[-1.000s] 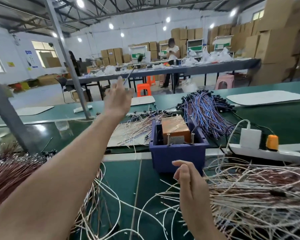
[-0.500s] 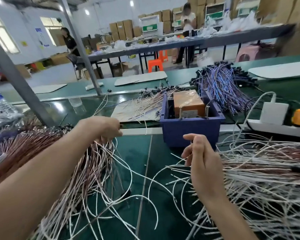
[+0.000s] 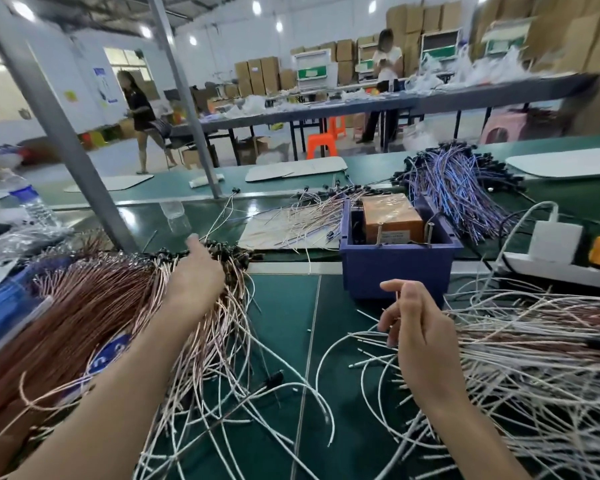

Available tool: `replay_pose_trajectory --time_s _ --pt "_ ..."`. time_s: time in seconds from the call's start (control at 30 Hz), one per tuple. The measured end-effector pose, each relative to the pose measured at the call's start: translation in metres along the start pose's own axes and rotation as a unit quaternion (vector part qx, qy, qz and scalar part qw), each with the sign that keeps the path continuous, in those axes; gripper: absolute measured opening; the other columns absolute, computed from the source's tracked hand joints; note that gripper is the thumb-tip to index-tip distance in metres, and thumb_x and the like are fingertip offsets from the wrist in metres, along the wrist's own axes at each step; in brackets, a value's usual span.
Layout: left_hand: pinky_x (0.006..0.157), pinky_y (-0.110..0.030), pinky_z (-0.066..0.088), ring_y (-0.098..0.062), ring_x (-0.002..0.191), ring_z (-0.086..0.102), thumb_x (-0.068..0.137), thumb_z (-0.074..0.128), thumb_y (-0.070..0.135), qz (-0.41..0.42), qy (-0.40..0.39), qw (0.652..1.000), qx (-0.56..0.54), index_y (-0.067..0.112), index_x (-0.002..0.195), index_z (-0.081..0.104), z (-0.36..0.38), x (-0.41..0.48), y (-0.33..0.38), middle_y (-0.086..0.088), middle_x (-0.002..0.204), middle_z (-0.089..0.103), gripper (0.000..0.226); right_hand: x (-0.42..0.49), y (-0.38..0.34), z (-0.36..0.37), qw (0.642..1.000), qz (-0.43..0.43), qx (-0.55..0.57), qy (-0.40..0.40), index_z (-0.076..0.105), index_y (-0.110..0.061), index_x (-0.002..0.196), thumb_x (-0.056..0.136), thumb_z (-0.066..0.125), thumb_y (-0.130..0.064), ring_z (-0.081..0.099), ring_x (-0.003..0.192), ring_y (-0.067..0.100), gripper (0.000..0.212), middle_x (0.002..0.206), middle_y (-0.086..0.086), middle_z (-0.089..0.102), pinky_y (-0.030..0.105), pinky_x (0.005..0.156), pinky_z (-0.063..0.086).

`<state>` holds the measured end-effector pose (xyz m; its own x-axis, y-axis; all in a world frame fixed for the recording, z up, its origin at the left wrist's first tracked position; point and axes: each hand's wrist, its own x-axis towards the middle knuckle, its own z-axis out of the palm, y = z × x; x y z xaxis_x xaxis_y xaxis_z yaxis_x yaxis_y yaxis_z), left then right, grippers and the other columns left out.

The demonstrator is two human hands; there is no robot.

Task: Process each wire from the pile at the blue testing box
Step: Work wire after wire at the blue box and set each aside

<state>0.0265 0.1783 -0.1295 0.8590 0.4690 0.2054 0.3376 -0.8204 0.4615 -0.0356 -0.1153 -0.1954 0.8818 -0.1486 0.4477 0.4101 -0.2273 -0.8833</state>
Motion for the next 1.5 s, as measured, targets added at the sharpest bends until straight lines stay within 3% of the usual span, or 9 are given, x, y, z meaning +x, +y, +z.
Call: replay_pose_trajectory --time_s 0.1,0.2,0.37,0.47,0.6,0.87,1.1,1.27,1.5 --pt "0.075 -0.036 0.057 -0.024 0.084 0.067 0.101 0.052 0.005 -0.148 0.033 0.899 -0.411 -0.004 0.136 0.046 -0.026 -0.017 0.001 -0.012 0.100 0.064 0.037 -0.003 -0.002 -0.001 1.000 -0.006 0.008 -0.005 0.060 -0.047 0.101 0.099 0.024 -0.063 0.057 0.051 0.013 0.039 0.070 -0.006 0.068 0.034 0.050 0.048" --pt "0.073 -0.028 0.054 -0.016 0.081 0.064 0.103 0.047 0.007 -0.117 0.006 0.786 -0.607 0.010 0.104 0.062 -0.041 -0.058 0.017 -0.012 0.101 0.068 0.015 -0.003 -0.006 -0.001 0.999 0.014 0.041 -0.011 0.061 -0.051 0.103 0.102 0.027 -0.058 0.060 0.055 0.012 0.034 0.075 -0.002 0.070 0.031 0.055 0.050" --pt "0.063 -0.024 0.056 -0.011 0.067 0.064 0.105 0.048 0.020 0.163 -0.003 0.893 -0.420 0.040 0.120 0.053 -0.007 -0.119 0.064 0.012 0.087 0.070 0.026 0.004 -0.023 0.002 0.980 0.095 0.165 -0.062 0.059 -0.041 0.126 0.099 0.036 -0.059 0.074 0.084 0.019 0.040 0.103 -0.003 0.077 0.026 0.074 0.057" --pt "0.058 -0.025 0.052 -0.006 0.060 0.058 0.106 0.047 0.023 0.253 -0.088 0.911 -0.313 0.036 0.127 0.058 0.028 -0.142 0.075 0.014 0.085 0.066 0.027 0.019 -0.030 0.003 0.926 0.222 0.301 -0.058 0.050 -0.026 0.138 0.085 0.044 -0.065 0.072 0.105 0.021 0.066 0.117 0.002 0.075 0.035 0.088 0.054" --pt "0.073 -0.026 0.052 -0.004 0.078 0.062 0.105 0.043 0.033 0.303 -0.147 0.913 -0.228 0.044 0.132 0.051 0.056 -0.162 0.065 0.016 0.096 0.069 0.030 0.024 -0.029 -0.006 0.861 0.302 0.409 -0.013 0.056 -0.011 0.129 0.104 0.047 -0.039 0.075 0.097 0.026 0.039 0.109 0.011 0.077 0.041 0.084 0.056" --pt "0.064 -0.024 0.048 -0.003 0.063 0.058 0.104 0.040 0.052 0.249 -0.233 0.912 -0.228 0.040 0.143 0.039 0.067 -0.159 0.056 0.009 0.076 0.067 0.041 0.005 -0.013 -0.018 0.864 0.302 0.403 -0.009 0.065 -0.007 0.121 0.102 0.053 -0.017 0.075 0.093 0.029 0.024 0.110 0.017 0.075 0.037 0.075 0.061" --pt "0.058 -0.026 0.054 -0.013 0.069 0.069 0.103 0.049 0.040 0.063 -0.288 0.817 -0.495 0.033 0.104 0.073 0.062 -0.147 0.087 0.001 0.081 0.073 0.024 0.001 -0.003 -0.014 0.902 0.281 0.321 -0.066 0.082 -0.027 0.101 0.080 0.071 -0.026 0.060 0.068 0.007 0.024 0.077 -0.006 0.070 0.022 0.064 0.056" --pt "0.073 -0.028 0.059 -0.019 0.086 0.075 0.101 0.053 0.036 0.059 -0.276 0.804 -0.524 0.029 0.088 0.078 0.056 -0.137 0.096 -0.006 0.094 0.078 0.029 0.001 0.000 -0.016 0.899 0.267 0.338 -0.081 0.079 -0.020 0.108 0.079 0.071 -0.025 0.066 0.070 0.008 0.031 0.089 0.000 0.076 0.023 0.065 0.056" --pt "0.072 -0.032 0.056 -0.016 0.090 0.074 0.103 0.056 0.026 0.080 -0.361 0.791 -0.487 0.022 0.119 0.061 0.055 -0.133 0.091 0.001 0.105 0.077 0.017 0.000 -0.004 -0.016 0.894 0.254 0.360 -0.088 0.079 -0.019 0.108 0.092 0.063 -0.018 0.072 0.081 0.019 0.023 0.108 0.015 0.076 0.026 0.069 0.059"
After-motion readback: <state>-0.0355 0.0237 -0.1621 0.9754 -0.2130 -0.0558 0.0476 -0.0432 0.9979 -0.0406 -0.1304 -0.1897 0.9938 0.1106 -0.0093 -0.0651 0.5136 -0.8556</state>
